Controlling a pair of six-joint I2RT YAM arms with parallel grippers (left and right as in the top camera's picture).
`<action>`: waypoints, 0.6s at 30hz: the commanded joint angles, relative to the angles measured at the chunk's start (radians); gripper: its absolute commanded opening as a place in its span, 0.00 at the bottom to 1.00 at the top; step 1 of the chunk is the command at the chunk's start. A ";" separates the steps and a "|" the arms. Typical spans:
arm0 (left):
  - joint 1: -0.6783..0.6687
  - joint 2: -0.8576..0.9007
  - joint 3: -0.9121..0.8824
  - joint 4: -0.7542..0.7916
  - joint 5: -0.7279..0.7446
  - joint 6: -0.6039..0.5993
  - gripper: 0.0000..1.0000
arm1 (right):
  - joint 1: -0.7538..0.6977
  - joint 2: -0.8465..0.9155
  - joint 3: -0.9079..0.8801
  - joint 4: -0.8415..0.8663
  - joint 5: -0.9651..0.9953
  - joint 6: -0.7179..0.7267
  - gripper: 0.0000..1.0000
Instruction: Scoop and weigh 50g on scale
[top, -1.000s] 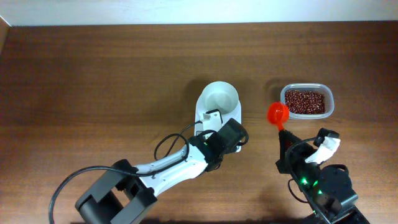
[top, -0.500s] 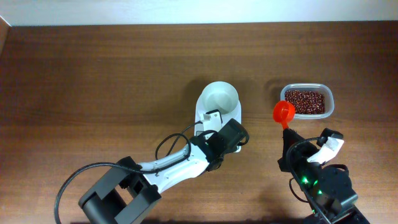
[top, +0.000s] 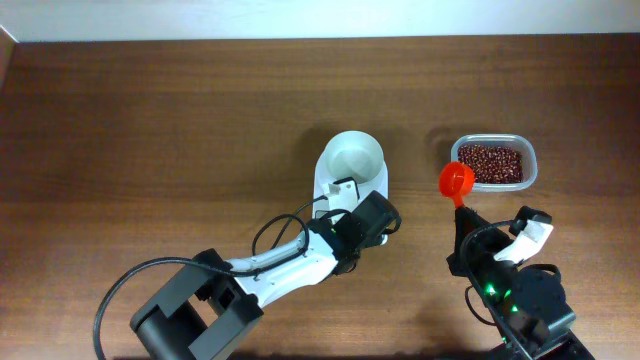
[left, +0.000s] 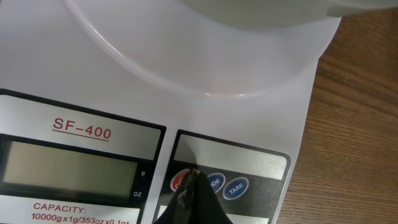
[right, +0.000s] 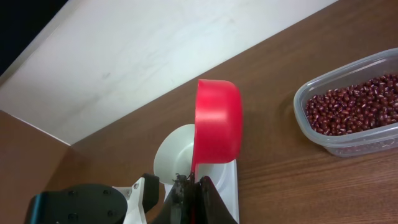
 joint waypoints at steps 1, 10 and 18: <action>-0.005 0.017 -0.001 -0.004 0.004 -0.013 0.00 | -0.004 -0.007 0.008 0.003 0.017 -0.015 0.04; -0.004 0.019 -0.001 -0.008 0.003 -0.013 0.00 | -0.004 0.003 0.008 -0.001 0.020 -0.015 0.04; -0.004 0.030 -0.001 -0.011 0.005 -0.014 0.00 | -0.004 0.039 0.008 0.000 0.021 -0.015 0.04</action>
